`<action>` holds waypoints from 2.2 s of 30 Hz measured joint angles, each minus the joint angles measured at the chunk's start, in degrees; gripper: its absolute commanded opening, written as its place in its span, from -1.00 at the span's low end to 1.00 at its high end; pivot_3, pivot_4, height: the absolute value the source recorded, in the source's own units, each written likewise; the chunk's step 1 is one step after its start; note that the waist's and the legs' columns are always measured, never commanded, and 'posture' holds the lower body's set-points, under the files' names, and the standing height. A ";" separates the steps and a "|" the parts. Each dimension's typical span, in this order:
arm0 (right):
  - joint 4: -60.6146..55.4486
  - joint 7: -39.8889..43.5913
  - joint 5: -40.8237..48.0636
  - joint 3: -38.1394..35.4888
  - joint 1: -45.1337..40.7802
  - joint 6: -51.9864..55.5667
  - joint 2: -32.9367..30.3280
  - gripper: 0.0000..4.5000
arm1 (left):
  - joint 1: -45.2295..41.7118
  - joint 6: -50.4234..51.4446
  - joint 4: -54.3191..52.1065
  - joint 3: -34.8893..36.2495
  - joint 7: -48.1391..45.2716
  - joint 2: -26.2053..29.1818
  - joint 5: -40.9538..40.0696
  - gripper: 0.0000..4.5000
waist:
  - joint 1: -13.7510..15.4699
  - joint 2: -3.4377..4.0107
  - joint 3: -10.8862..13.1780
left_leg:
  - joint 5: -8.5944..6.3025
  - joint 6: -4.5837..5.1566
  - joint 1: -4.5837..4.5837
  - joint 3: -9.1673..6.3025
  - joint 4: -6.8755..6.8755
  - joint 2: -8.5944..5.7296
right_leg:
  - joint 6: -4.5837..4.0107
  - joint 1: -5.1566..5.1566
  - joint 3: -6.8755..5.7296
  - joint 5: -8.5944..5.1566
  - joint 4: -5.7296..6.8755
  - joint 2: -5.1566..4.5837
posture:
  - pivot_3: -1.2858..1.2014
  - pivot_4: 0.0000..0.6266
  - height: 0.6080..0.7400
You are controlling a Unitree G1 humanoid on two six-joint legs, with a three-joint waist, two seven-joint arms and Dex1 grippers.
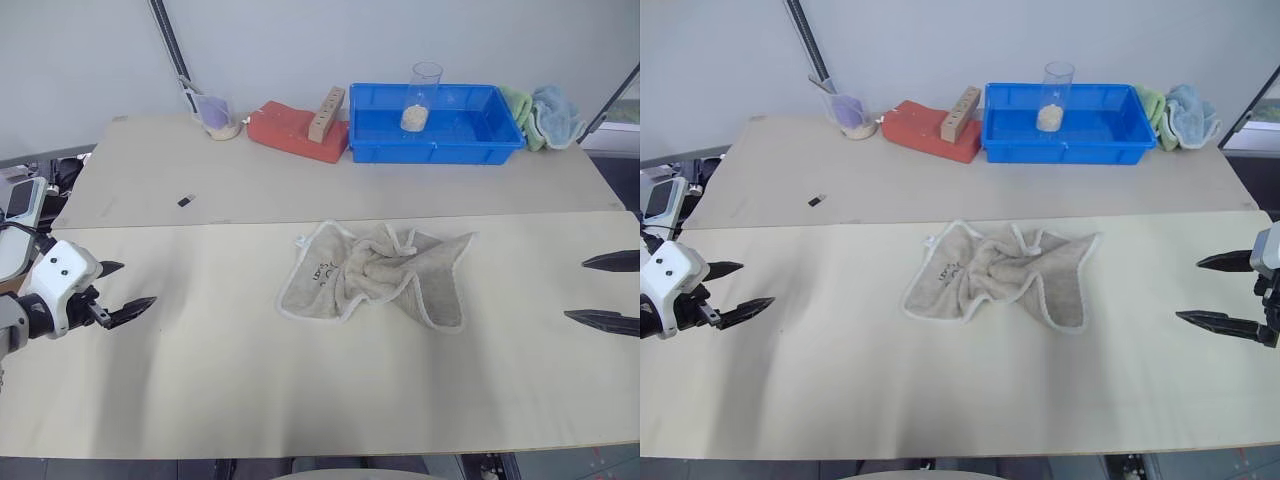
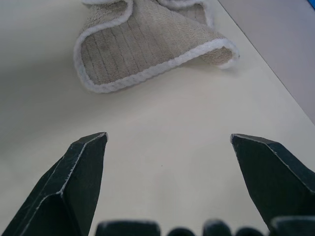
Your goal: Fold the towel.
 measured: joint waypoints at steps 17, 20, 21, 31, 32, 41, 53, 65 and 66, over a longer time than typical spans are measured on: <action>-4.33 -2.44 1.19 1.71 -1.34 2.44 1.11 0.97 | -5.17 -3.59 0.87 -0.24 -3.03 -1.48 -2.11 1.00 | 0.11 0.01 -0.01 | 0.00 0.00 -0.02 -0.02 0.06 -0.02 | 0.00 -0.01 -0.03 0.00 0.07 -0.01 | 0.03 -0.52 1.00; -6.68 -2.77 1.46 1.60 -1.16 4.18 1.62 0.97 | -5.95 -4.52 0.94 -1.63 -4.83 -1.47 -2.30 1.00 | 0.10 0.01 -0.01 | 0.00 0.00 -0.03 -0.01 0.06 -0.04 | 0.00 -0.01 -0.02 0.00 0.09 -0.04 | 0.03 -0.52 1.00; -7.56 -2.98 1.82 1.47 -0.97 4.99 1.77 0.97 | -5.95 -4.92 0.83 -2.50 -5.88 -1.47 -2.32 1.00 | 0.09 0.01 -0.01 | 0.00 0.00 -0.03 -0.01 0.06 -0.04 | 0.00 -0.01 -0.02 0.00 0.09 -0.03 | 0.03 -0.52 1.00; -20.19 -3.99 5.72 -3.81 2.93 14.28 3.56 0.97 | -7.80 -9.90 -6.19 -14.32 -15.73 -1.62 -0.61 1.00 | 0.34 0.01 -0.01 | 0.00 0.00 -0.04 -0.01 0.10 -0.06 | 0.00 0.00 -0.03 0.00 0.13 0.00 | 0.03 -0.52 1.00; -21.86 -4.08 6.21 -4.13 3.17 15.33 3.64 0.97 | -9.35 -10.88 -6.42 -16.25 -15.71 -2.36 0.42 1.00 | 0.48 0.01 -0.01 | 0.00 0.00 -0.05 -0.01 0.12 -0.08 | 0.00 0.00 -0.04 0.00 0.14 0.00 | 0.03 -0.52 1.00; -38.17 -9.43 17.06 -8.03 2.90 29.30 4.84 0.97 | -23.90 -20.62 3.43 -33.85 -14.61 -14.16 11.46 1.00 | 1.42 -0.01 0.00 | -0.03 0.07 -0.25 -0.06 0.53 -0.16 | 0.01 0.00 -0.23 0.01 0.29 0.07 | 0.03 -0.52 1.00; -43.11 -16.08 22.69 -8.28 2.26 35.90 5.22 1.00 | -33.65 -30.47 19.30 -40.68 -13.10 -23.79 17.42 0.07 | 2.10 0.01 -0.03 | -0.03 0.07 -0.24 -0.16 0.75 -0.25 | 0.02 0.09 -0.37 0.01 0.37 0.01 | 0.03 -0.52 1.00; -36.84 -23.08 5.33 14.44 4.73 23.21 6.52 1.00 | -33.31 -30.30 19.99 -40.47 -12.36 -23.09 17.67 -0.97 | 1.40 -0.01 -0.08 | -0.02 0.07 -0.20 -0.25 0.75 -0.20 | 0.02 0.06 -0.49 0.01 0.41 0.06 | 0.03 -0.52 1.00; -34.60 -24.06 2.44 18.00 4.85 20.51 7.46 1.00 | -33.02 -29.65 19.55 -40.19 -12.22 -22.85 17.60 -0.97 | 1.23 -0.02 -0.08 | -0.02 0.07 -0.19 -0.25 0.74 -0.18 | 0.02 0.05 -0.50 0.01 0.43 0.08 | 0.03 -0.52 1.00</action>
